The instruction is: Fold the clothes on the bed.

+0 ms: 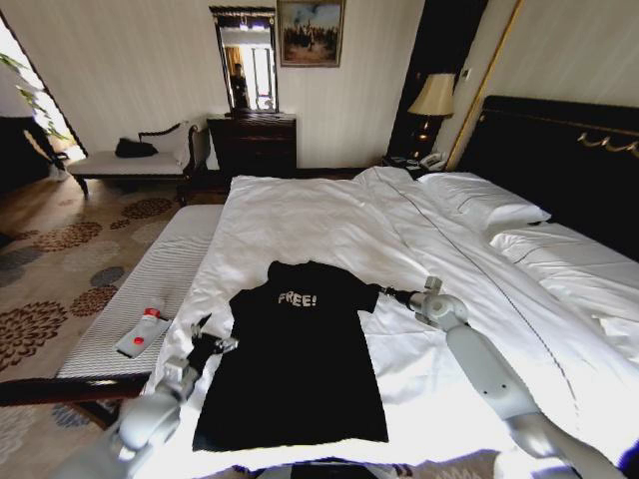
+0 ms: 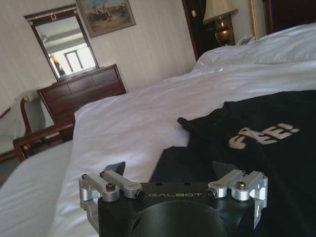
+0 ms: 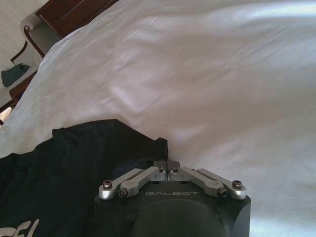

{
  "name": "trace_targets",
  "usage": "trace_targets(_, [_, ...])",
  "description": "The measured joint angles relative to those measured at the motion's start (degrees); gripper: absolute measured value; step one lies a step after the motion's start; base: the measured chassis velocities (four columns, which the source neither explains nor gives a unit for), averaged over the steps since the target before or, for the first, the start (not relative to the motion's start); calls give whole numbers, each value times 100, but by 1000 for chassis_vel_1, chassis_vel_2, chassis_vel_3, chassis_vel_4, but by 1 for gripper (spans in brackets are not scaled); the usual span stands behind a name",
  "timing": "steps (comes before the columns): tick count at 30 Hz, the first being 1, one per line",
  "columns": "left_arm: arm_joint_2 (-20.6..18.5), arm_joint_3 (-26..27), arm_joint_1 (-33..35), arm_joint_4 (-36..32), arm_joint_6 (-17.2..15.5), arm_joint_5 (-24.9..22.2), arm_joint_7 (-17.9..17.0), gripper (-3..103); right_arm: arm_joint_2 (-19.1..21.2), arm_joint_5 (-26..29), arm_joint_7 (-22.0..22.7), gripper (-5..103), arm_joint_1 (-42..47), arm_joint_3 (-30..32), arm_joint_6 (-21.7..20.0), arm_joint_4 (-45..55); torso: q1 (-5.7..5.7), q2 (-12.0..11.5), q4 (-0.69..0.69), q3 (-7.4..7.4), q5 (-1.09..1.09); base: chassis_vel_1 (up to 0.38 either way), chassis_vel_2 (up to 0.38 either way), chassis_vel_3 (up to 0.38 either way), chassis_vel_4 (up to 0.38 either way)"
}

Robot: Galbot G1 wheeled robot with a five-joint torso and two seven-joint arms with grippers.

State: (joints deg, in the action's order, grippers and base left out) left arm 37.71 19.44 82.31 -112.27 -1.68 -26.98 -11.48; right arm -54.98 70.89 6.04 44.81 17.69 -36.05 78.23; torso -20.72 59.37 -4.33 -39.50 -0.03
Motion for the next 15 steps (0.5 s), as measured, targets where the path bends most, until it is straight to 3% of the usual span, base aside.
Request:
trace_targets(5, [-162, -66, -253, 306, -6, 8, 203, 98, 38, -7, 0, 0, 87, 59, -4, 9, 0, 0, -1, 0, -1, 0, 0, 0, 0])
trace_targets(8, [-224, -66, -240, 362, 58, 99, 383, 92, 42, -10, 1, 0, 98, 76, -6, 10, 0, 0, 0, 0, -1, 0, 0, 0, 0])
trace_targets(12, [-250, -59, -149, 637, 458, 744, 754, 76, 41, -16, 9, 0, 76, 70, -13, 7, 0, 0, 0, 1, -1, 0, 0, 0, 0])
trace_targets(15, [-250, -77, -76, 667, 519, 866, 889, 68, 33, -21, 20, 0, 54, 50, -17, 7, 0, 0, 1, 0, -1, 0, 0, 0, 0])
